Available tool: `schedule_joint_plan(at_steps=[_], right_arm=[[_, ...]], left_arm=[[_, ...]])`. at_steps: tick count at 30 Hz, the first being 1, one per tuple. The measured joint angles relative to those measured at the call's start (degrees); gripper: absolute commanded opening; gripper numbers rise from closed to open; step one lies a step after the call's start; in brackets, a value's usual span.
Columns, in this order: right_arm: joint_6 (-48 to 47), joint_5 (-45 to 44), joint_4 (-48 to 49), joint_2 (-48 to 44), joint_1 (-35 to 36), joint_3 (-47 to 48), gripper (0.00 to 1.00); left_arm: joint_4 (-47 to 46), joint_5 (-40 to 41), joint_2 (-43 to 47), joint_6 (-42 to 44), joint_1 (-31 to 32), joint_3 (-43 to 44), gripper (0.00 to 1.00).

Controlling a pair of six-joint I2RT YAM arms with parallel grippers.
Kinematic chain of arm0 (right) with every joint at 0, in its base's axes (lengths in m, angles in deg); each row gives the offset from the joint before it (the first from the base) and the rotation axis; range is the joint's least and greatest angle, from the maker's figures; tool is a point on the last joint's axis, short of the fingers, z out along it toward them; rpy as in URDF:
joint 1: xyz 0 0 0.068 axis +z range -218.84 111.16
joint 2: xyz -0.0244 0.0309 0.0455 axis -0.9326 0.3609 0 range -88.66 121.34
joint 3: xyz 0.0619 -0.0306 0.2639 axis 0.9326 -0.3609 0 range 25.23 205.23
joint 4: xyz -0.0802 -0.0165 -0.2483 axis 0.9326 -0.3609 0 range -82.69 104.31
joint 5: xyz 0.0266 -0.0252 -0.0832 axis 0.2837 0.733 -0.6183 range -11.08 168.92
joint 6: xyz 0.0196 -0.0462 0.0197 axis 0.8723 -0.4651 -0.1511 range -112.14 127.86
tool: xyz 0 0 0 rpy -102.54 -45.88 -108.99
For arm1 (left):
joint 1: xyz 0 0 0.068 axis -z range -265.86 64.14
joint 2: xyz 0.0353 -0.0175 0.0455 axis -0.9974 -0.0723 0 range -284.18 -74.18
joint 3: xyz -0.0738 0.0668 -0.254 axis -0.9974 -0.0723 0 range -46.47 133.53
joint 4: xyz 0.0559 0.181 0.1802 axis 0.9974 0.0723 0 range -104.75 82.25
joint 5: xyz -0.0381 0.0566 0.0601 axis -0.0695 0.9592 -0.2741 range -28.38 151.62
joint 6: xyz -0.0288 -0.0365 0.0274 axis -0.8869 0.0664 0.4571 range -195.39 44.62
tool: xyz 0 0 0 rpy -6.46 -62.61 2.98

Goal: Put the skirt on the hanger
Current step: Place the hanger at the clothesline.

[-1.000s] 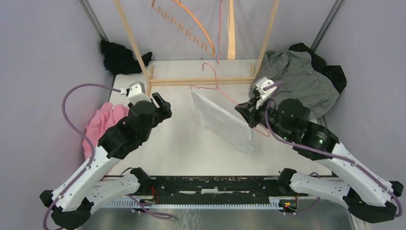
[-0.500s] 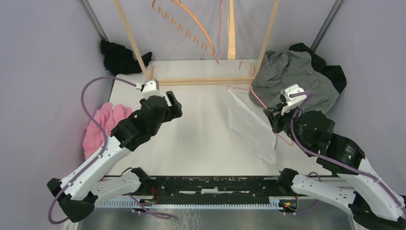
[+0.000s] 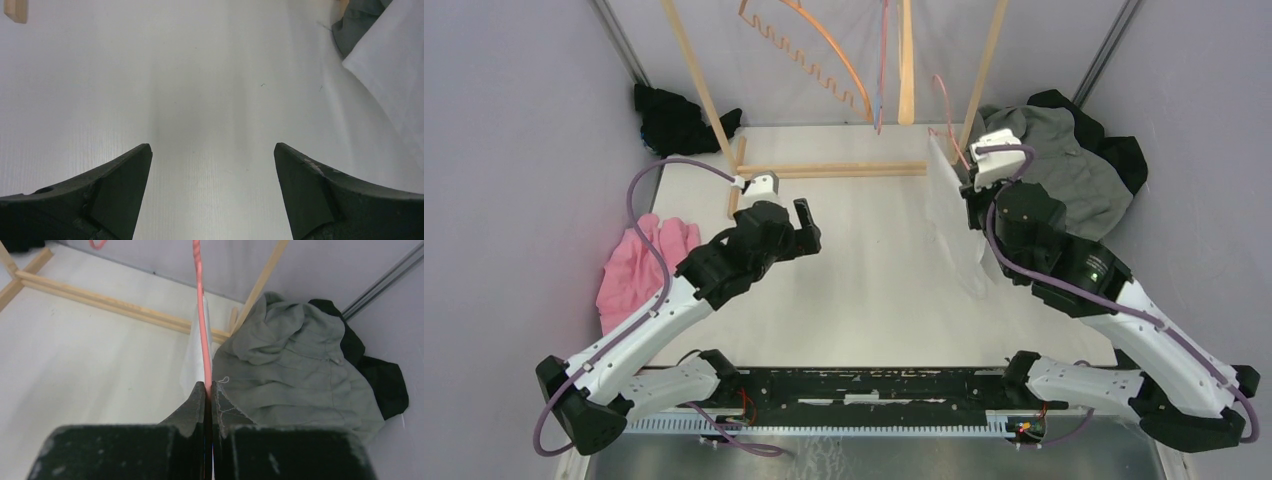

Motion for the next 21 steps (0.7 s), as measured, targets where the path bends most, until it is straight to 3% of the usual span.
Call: schedule_joint_plan(at_steps=[7,11,21], right_arm=[[-3.6,-0.7,7.8,8.5,-4.1,8.4,0.01],[-4.1,1.0,10.5,13.3,-10.0,13.6,0.01],[-3.5,11.7,13.8,21.9,-22.4,20.9,0.01]], left_arm=[[-0.3,-0.9,0.0,0.0,0.0,-1.3,0.99],[-0.4,-1.5,0.8,0.0,0.0,-2.3,0.99],[-0.4,-1.6,2.9,0.0,0.0,-2.9,0.99]])
